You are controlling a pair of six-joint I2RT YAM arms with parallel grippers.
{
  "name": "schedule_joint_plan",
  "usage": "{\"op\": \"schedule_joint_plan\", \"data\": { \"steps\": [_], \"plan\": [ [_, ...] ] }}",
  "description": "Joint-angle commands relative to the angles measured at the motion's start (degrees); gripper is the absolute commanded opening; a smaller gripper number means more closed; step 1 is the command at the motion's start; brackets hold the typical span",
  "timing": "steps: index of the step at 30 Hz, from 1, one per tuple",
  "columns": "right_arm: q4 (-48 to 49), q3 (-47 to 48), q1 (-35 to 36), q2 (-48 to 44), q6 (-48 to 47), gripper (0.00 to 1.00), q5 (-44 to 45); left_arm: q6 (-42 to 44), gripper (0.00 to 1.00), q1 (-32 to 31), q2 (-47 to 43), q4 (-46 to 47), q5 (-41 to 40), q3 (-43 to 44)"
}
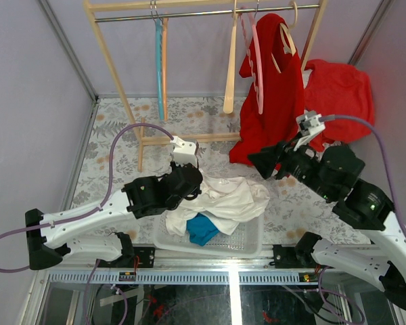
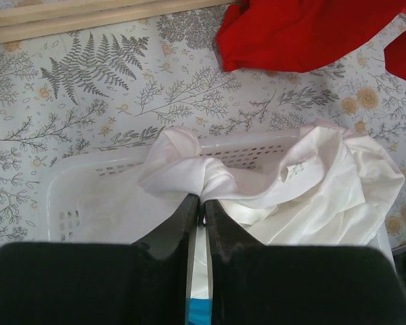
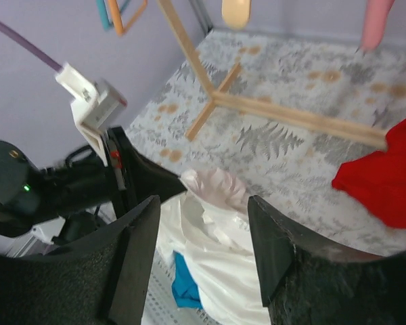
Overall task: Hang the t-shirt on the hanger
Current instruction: Pick up the hanger from the clothesline.
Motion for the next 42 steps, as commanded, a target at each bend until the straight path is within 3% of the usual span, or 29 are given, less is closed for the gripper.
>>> {"op": "schedule_joint_plan", "data": {
  "steps": [1, 5, 20, 26, 33, 42],
  "plan": [
    [-0.7, 10.27, -0.24, 3.75, -6.25, 0.62, 8.56, 0.32, 0.06, 0.23, -1.14, 2.87, -0.28, 0.99],
    [3.96, 16.61, -0.24, 9.5, -14.16, 0.66, 20.75, 0.32, 0.06, 0.32, -1.8, 2.78, -0.2, 0.68],
    [16.45, 31.05, -0.78, 30.59, -32.87, 0.72, 35.52, 0.67, 0.06, 0.34, -3.05, 2.06, 1.01, 1.11],
    [15.76, 36.91, -3.76, 36.17, -33.18, 0.72, 32.77, 0.9, 0.06, 0.33, -3.45, 2.16, 0.91, 0.61],
    [7.85, 47.03, -11.16, 43.05, -27.61, 0.65, 22.57, 1.19, 0.06, 0.27, -5.3, 1.3, 0.45, 0.95],
    [6.4, 47.83, -16.5, 45.24, -22.76, 0.55, 13.71, 1.65, 0.06, 0.28, -5.24, 0.49, 0.35, 1.9]
  ]
}}
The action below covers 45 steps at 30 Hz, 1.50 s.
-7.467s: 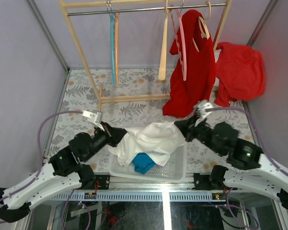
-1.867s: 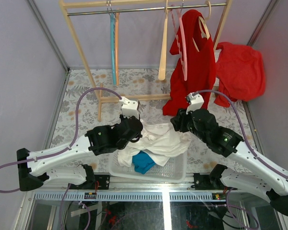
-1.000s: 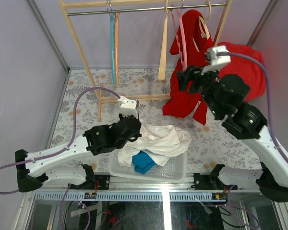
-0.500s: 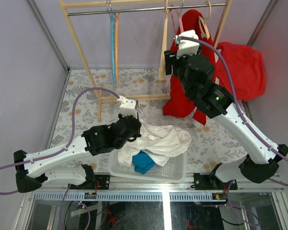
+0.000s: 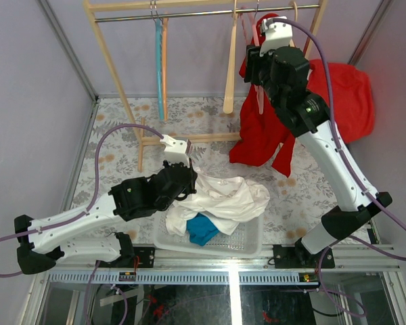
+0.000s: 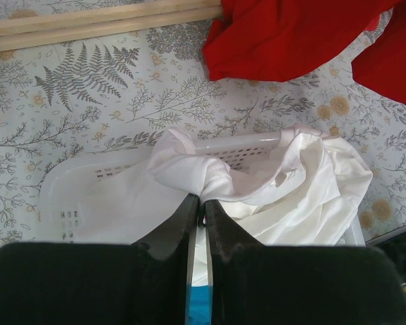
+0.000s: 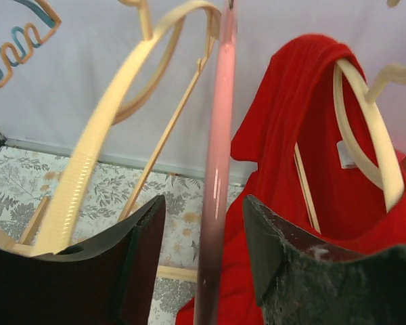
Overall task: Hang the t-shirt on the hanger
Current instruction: Pick up the hanger from the clothesline.
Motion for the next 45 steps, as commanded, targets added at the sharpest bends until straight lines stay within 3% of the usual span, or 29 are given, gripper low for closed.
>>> {"op": "schedule_joint_plan", "data": {
  "steps": [1, 5, 11, 17, 25, 45],
  "plan": [
    [-0.33, 2.48, -2.58, 0.53, 2.77, 0.54, -5.64, 1.21, 0.06, 0.31, -0.39, 0.7, -1.03, 2.05],
    [-0.63, 3.23, -3.95, 1.21, 2.9, 0.44, -6.32, 1.44, 0.06, 0.29, -0.38, 0.31, -1.2, 2.52],
    [-1.14, 5.02, -4.92, 1.6, 1.96, 0.18, -6.2, 1.77, 0.06, 0.33, -0.44, -0.06, -1.51, 2.98],
    [-0.72, 6.95, -4.94, 0.66, 1.09, 0.0, -6.55, 2.09, 0.06, 0.32, -0.63, -0.42, -1.79, 3.29],
    [3.82, 3.72, -4.93, -3.81, 1.22, 0.0, -5.62, 2.09, 0.06, 0.26, -1.34, -0.57, -1.91, 3.04],
    [-3.6, -4.91, -4.91, -15.25, 3.5, 0.0, -5.57, 1.62, 0.06, 0.26, -1.48, -0.62, -1.4, 3.17]
  ]
}}
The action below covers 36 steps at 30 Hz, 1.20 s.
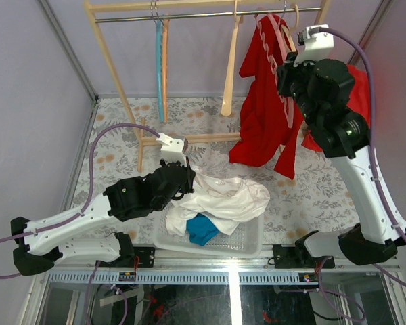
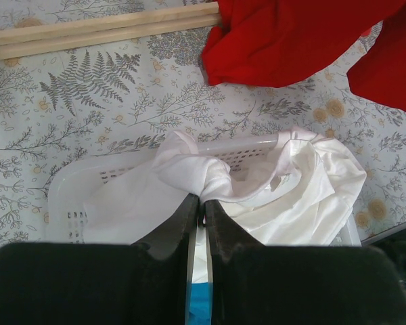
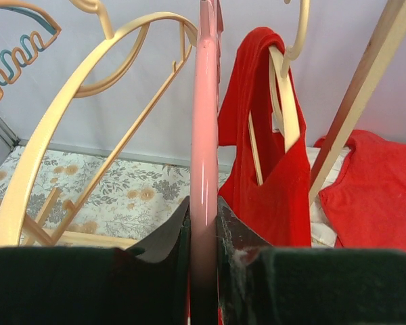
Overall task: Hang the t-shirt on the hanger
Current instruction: Pick up the hanger from the clothesline.
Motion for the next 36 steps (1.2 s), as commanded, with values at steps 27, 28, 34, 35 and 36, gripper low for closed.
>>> {"op": "schedule_joint_plan", "data": {
  "steps": [27, 28, 34, 35, 36],
  "plan": [
    [-31.1, -24.62, -0.22, -45.83, 19.18, 0.0, -38.82, 0.61, 0.07, 0.35, -0.69, -4.61, -4.05, 2.52],
    [-31.89, -25.14, -0.23, -47.05, 20.15, 0.0, -41.02, 0.64, 0.07, 0.37, -0.72, -4.71, -4.15, 2.71],
    [-33.39, -30.43, -0.21, -53.05, 24.88, 0.0, -51.87, 0.73, 0.07, 0.35, -0.66, -5.08, -4.41, 3.55],
    [-33.35, -31.17, -0.22, -53.92, 25.11, 0.0, -53.02, 0.73, 0.07, 0.37, -0.61, -5.12, -4.56, 3.62],
    [-33.37, -31.96, -0.22, -54.43, 25.35, 0.0, -53.99, 0.66, 0.07, 0.35, -0.58, -5.21, -4.66, 3.69]
  ]
}}
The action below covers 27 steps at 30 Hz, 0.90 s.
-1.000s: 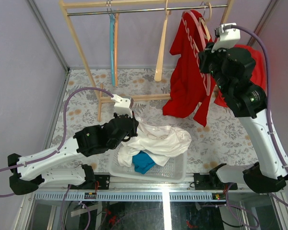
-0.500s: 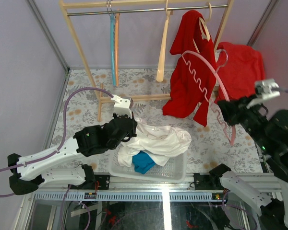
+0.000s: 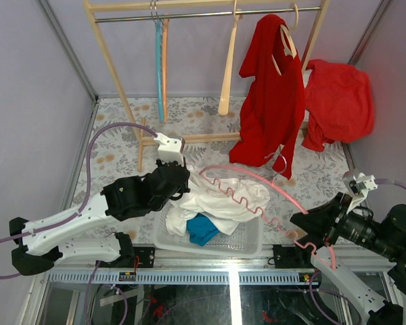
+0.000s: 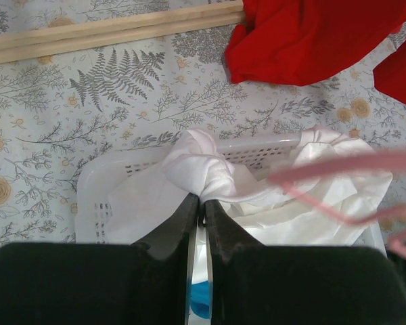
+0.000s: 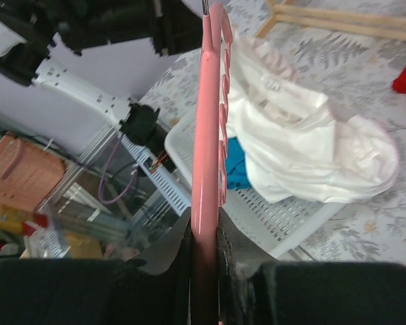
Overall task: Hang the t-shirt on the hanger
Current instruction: Pick up the hanger from the clothesline, then place the T-shirt on the hanger.
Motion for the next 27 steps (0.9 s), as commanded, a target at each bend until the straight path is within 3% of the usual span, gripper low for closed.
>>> {"op": "schedule_joint_plan", "data": {
  "steps": [1, 10, 27],
  "plan": [
    [0.3, -2.33, -0.21, -2.89, 4.47, 0.0, -11.52, 0.62, 0.07, 0.4, -0.44, -0.19, -2.24, 2.0],
    [1.04, -8.62, -0.22, -4.16, 3.71, 0.0, -10.24, 0.6, 0.07, 0.36, -0.45, -0.89, -2.25, 3.34],
    [1.42, -4.58, -0.19, -1.05, -1.35, 0.0, -2.9, 0.79, 0.07, 0.39, 1.04, -1.86, -1.22, 3.94]
  ]
}}
